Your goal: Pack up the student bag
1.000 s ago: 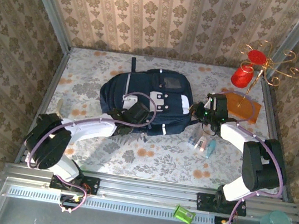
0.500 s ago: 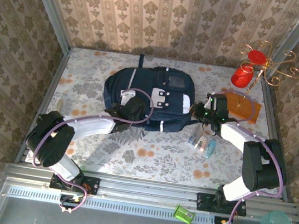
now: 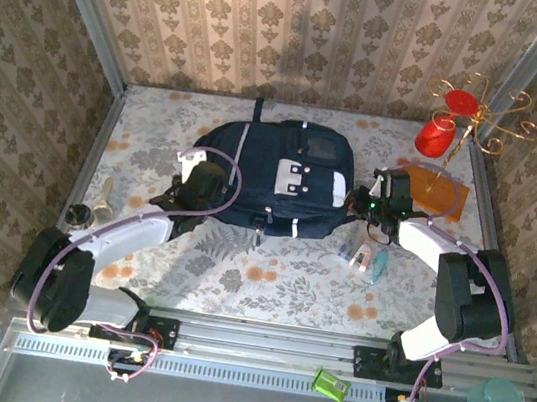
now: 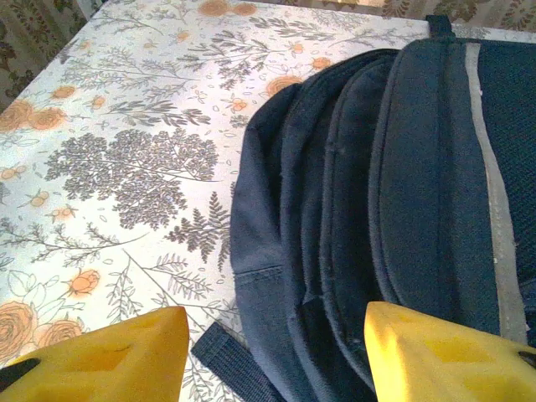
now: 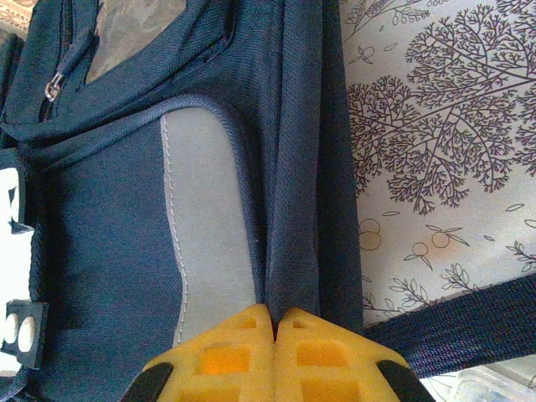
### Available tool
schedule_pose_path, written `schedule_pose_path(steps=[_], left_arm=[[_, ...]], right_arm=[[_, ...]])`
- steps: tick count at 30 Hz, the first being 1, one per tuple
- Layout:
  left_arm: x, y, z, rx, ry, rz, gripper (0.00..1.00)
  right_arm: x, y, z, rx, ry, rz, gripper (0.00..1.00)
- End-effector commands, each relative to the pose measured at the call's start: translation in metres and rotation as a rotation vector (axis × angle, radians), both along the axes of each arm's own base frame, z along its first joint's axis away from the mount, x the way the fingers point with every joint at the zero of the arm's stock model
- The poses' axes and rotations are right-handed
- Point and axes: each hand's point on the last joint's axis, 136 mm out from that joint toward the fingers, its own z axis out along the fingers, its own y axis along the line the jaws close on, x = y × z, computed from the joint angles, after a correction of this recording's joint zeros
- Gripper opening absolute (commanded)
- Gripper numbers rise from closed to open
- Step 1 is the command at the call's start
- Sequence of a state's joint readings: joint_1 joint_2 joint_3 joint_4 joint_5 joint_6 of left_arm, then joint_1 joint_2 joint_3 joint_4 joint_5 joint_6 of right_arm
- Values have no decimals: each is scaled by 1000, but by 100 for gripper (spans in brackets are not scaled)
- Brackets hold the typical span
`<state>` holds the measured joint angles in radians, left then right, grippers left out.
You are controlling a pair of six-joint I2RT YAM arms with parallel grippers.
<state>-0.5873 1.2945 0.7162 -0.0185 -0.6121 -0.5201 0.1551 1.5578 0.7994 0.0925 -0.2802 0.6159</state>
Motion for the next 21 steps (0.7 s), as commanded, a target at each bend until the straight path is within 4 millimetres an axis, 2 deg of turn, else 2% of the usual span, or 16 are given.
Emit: schedule_pose_path(steps=[1,4,7,15,21], left_arm=[[-7,-17,-5,-99,16,-91,60],[-16,-46,-16,-200,73,-228,61],[-24,-67,-27,-246,132,-333,60],[-20,-77,-46,-275,238,-427,46],[-23,-74,-60,-283,315,-433,40]], right_arm=[[3,-11,-4,-53,18,-24,0],[4,-11,-4,-51,17,-23,0],[3,-11,-4,-50,16,-20,0],[3,-9,-5,-39,18,-17,0],[4,-9,-6,-40,20,-18,0]])
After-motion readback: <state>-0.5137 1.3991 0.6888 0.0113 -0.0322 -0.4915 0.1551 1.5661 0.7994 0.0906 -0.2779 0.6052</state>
